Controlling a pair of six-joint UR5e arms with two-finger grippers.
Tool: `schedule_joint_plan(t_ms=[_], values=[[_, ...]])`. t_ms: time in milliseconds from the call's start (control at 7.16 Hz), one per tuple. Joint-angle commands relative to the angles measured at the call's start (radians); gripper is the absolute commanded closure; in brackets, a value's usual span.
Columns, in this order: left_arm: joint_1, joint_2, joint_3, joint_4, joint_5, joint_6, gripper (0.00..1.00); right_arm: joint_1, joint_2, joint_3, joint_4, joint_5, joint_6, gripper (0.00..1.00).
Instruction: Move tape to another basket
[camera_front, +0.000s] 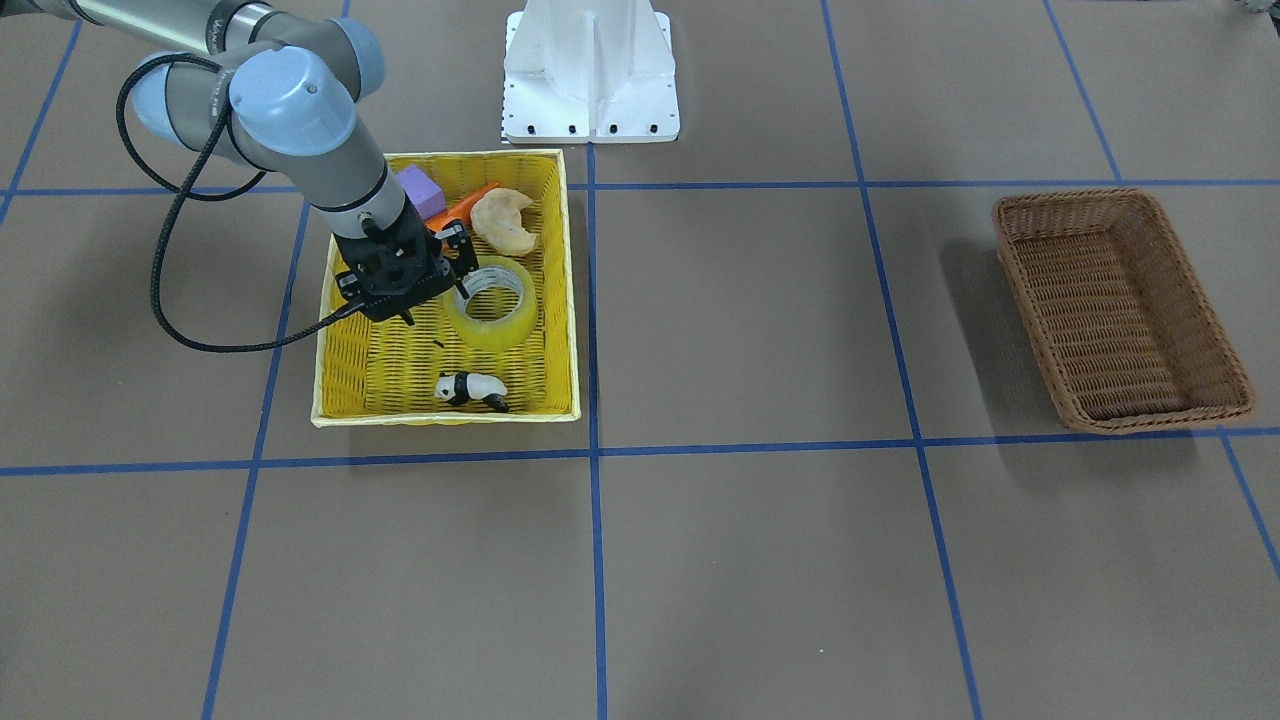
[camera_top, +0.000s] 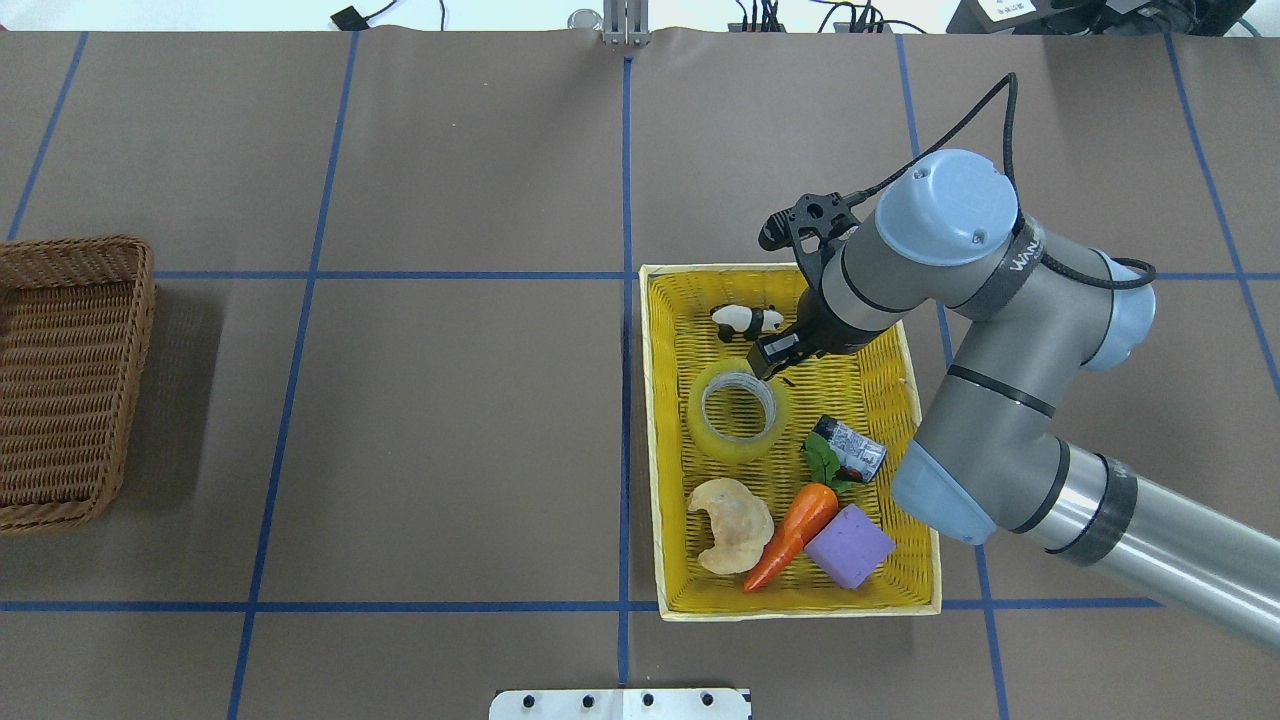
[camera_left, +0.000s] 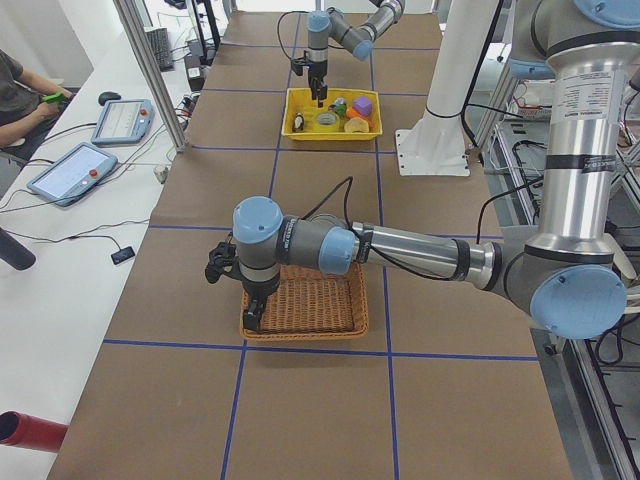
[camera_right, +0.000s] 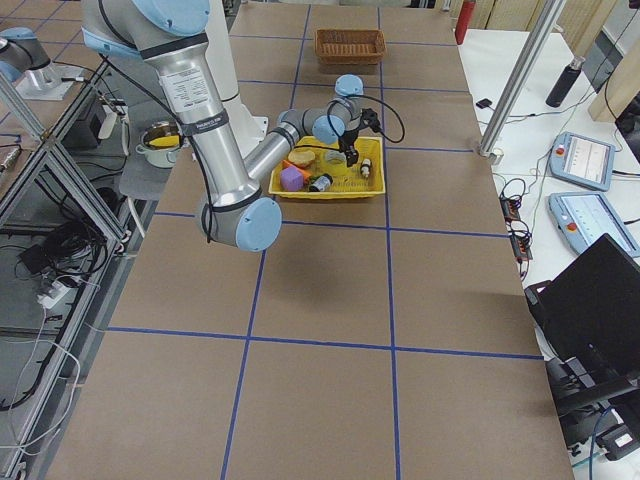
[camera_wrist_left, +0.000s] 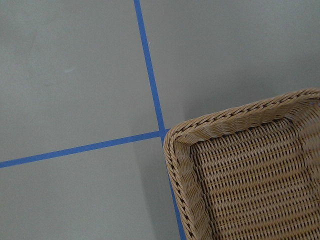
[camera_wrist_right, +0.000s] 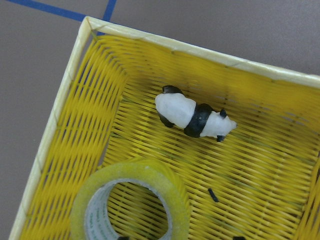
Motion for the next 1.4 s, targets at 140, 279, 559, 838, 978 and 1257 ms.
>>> schedule_joint_plan(t_ms=[140, 279, 559, 838, 978, 1257], values=[[-0.002, 0.002, 0.004, 0.002, 0.000, -0.001, 0.02, -0.029, 0.004, -0.009, 0.000, -0.008, -0.057, 0.31], [-0.002, 0.024, 0.003, 0.000, -0.023, 0.001, 0.02, -0.046, 0.004, -0.013, 0.000, -0.034, -0.072, 0.31], [-0.002, 0.041, 0.001, 0.000, -0.072, 0.001, 0.02, -0.052, 0.001, -0.029, 0.000, -0.054, -0.127, 0.35], [-0.002, 0.041, -0.002, -0.002, -0.072, 0.001, 0.02, -0.052, 0.004, -0.043, 0.002, -0.057, -0.161, 0.36], [-0.002, 0.041, -0.002, 0.000, -0.072, 0.001, 0.02, -0.052, 0.017, -0.047, 0.000, -0.054, -0.153, 0.36], [-0.002, 0.041, -0.004, 0.000, -0.072, 0.001, 0.02, -0.052, 0.048, -0.096, 0.002, -0.055, -0.158, 0.36]])
